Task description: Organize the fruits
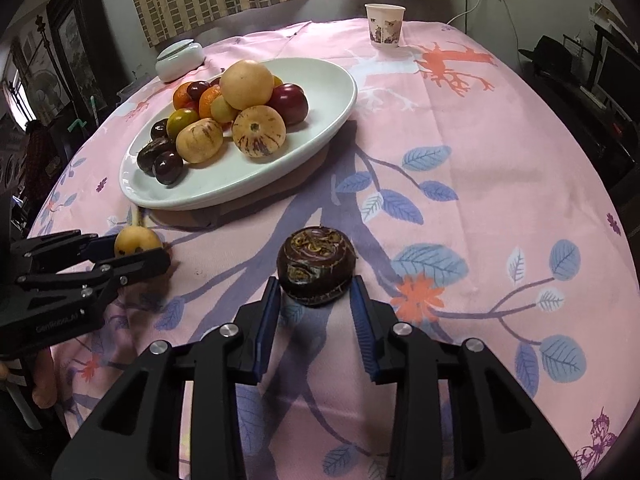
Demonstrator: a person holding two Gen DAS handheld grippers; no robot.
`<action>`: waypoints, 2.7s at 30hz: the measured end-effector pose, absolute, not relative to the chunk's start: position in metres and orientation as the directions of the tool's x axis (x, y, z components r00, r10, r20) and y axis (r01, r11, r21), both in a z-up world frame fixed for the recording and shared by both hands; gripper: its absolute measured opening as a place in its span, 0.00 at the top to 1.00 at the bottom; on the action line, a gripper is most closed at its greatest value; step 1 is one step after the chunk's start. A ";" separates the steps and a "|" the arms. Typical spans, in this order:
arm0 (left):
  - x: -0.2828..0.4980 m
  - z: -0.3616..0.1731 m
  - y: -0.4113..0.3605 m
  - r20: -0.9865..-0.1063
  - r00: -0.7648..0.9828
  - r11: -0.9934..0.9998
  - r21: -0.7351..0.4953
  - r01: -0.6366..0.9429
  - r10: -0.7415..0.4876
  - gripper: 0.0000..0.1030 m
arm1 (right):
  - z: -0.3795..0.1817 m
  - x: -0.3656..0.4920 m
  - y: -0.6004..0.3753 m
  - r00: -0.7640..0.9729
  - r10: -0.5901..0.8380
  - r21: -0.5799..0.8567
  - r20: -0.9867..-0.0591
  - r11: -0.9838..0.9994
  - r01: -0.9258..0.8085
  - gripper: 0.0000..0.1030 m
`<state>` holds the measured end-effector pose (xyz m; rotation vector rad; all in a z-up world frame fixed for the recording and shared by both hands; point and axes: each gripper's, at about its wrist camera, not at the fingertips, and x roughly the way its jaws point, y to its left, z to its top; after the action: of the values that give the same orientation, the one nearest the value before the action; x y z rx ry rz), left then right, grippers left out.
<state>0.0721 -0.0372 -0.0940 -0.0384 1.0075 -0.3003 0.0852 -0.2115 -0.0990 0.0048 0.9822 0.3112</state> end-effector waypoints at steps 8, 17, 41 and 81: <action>0.040 -0.077 -0.019 -0.798 0.538 0.958 -0.174 0.227 -0.272 0.63 | -0.086 0.059 -0.200 0.499 0.275 0.137 -0.822 0.945 -0.296 0.66; 0.031 -0.073 -0.003 -0.783 0.551 0.956 -0.204 0.210 -0.289 0.63 | -0.102 0.072 -0.181 0.492 0.193 0.040 -0.849 0.952 -0.305 0.41; 0.044 -0.048 0.019 -0.761 0.584 0.959 -0.222 0.177 -0.284 0.63 | -0.062 0.071 -0.152 0.485 0.336 0.128 -0.807 0.903 -0.411 0.59; 0.080 0.000 0.009 -0.730 0.664 0.987 -0.120 0.107 -0.161 0.02 | -0.030 0.099 -0.149 0.568 0.232 0.068 -0.789 0.953 -0.294 0.01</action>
<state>0.0798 0.0088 -0.0005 -0.0687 0.8308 -0.1513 0.0986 -0.1493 -0.0305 -0.0737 0.9157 0.3090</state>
